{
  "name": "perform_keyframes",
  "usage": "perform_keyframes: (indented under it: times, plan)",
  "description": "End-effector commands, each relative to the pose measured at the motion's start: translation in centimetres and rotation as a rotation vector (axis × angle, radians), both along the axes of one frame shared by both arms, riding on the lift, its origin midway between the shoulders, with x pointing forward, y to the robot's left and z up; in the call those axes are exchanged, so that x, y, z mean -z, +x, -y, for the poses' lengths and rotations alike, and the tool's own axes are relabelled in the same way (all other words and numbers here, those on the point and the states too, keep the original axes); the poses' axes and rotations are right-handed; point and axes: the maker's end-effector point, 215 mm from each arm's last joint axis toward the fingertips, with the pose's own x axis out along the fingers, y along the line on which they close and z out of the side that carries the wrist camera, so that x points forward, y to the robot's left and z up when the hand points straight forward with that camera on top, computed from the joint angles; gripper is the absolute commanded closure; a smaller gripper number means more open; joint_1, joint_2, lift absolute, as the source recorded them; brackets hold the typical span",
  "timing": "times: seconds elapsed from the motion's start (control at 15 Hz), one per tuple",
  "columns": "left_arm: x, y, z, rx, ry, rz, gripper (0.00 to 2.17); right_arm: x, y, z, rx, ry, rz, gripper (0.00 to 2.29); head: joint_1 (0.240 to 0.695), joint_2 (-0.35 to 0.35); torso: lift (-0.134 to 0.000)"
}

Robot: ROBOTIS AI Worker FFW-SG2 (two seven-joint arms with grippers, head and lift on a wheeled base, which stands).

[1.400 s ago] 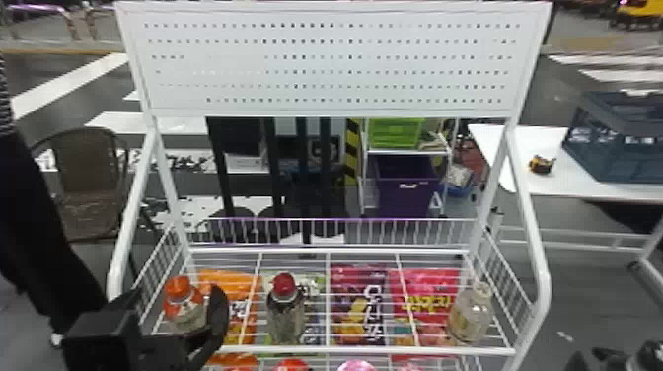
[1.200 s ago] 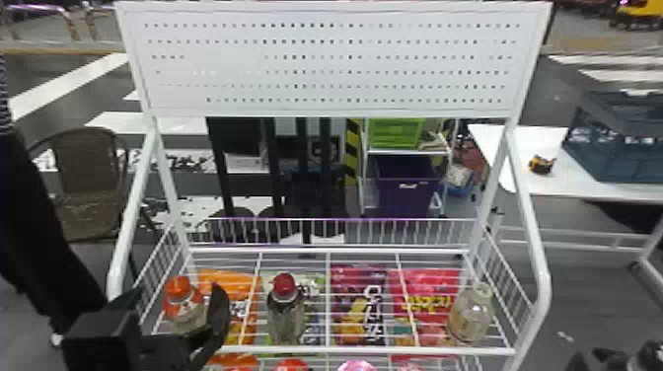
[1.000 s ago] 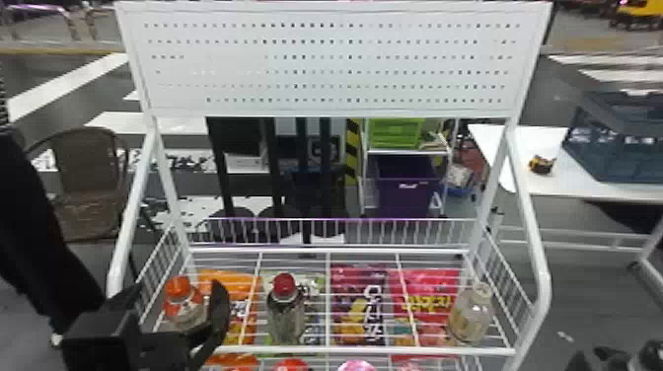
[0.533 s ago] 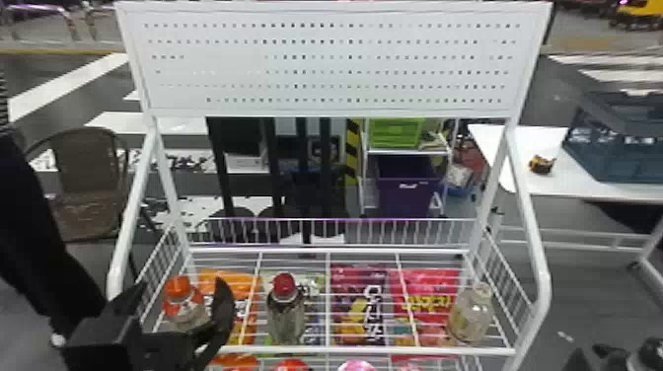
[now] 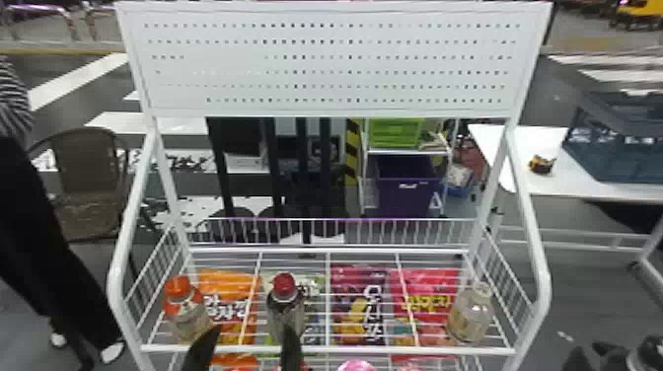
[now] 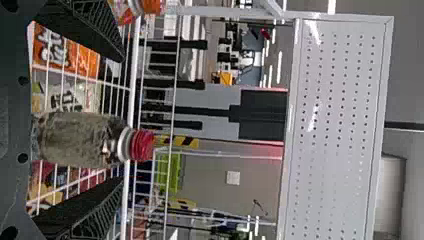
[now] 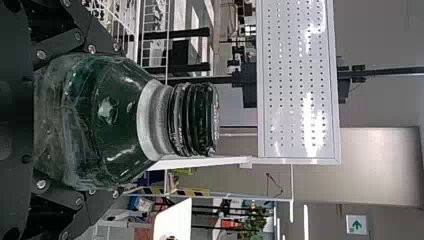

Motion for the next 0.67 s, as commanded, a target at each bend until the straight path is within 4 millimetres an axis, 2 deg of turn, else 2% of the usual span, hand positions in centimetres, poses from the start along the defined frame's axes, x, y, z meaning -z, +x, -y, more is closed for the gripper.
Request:
perform_keyframes:
  times: [0.0, 0.27, 0.4, 0.6]
  plan:
    - [1.0, 0.0, 2.7, 0.029, -0.049, 0.031, 0.03, 0.1, 0.0, 0.1, 0.002, 0.000, -0.002, 0.57, 0.499, 0.000, 0.000]
    - [3.7, 2.1, 5.5, 0.051, -0.040, -0.004, 0.03, 0.0, -0.2, 0.7, 0.011, -0.005, -0.003, 0.57, 0.499, 0.000, 0.000]
    - [5.3, 3.0, 5.6, 0.045, -0.012, -0.023, 0.03, -0.2, -0.5, 1.1, 0.017, 0.003, 0.004, 0.57, 0.499, 0.000, 0.000]
    - [6.2, 4.5, 4.5, 0.015, 0.036, -0.021, 0.03, -0.6, -0.9, 1.6, 0.023, -0.002, 0.018, 0.57, 0.499, 0.000, 0.000]
